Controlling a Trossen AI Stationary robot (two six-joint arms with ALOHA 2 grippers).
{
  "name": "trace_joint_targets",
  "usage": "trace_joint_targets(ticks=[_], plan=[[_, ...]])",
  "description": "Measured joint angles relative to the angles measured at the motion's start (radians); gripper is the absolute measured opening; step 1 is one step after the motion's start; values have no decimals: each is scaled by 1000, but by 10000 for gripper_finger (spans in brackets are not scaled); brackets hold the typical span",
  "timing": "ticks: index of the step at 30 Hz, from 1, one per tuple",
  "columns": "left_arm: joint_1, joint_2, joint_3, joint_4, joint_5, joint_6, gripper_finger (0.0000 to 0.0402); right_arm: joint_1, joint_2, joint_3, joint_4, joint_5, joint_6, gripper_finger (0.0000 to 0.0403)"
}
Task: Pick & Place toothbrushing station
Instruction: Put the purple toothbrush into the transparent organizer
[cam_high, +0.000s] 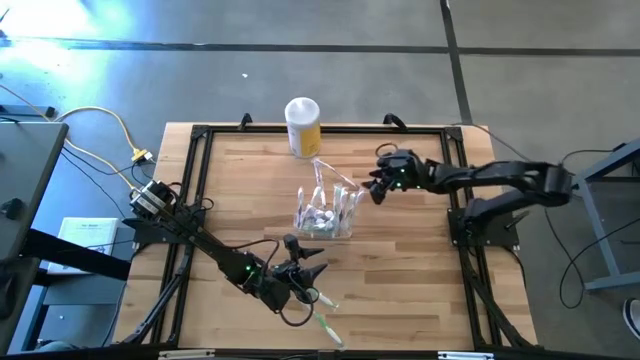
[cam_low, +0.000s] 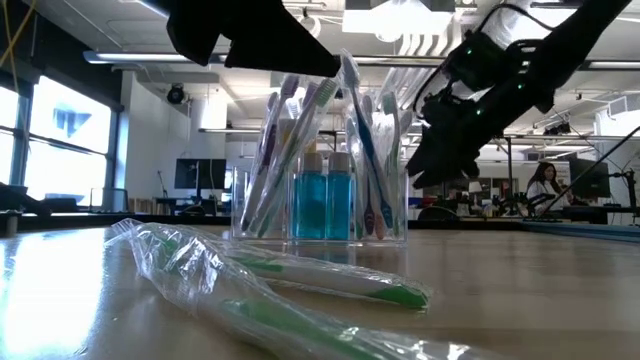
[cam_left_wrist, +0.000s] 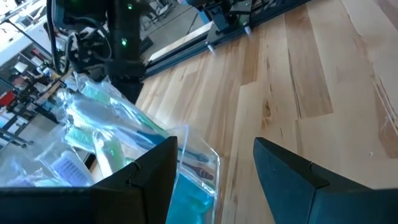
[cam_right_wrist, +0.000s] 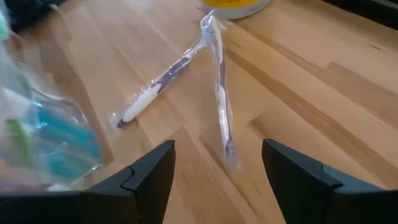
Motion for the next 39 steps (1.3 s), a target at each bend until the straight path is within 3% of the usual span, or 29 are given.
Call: trace_joint_targets(ticks=[11, 15, 32, 35, 39], plan=[[0, 0, 0, -12, 0, -18, 205, 1, 236, 0, 188, 11, -12, 233], [0, 0, 0, -11, 0, -20, 205, 16, 310, 0, 253, 91, -59, 233], [0, 0, 0, -12, 0, -20, 205, 68, 490, 2, 486, 190, -68, 231], [0, 0, 0, -12, 0, -20, 205, 68, 492, 3, 475, 206, -68, 215], [0, 0, 0, -13, 0, -20, 205, 68, 493, 3, 464, 242, -67, 157]])
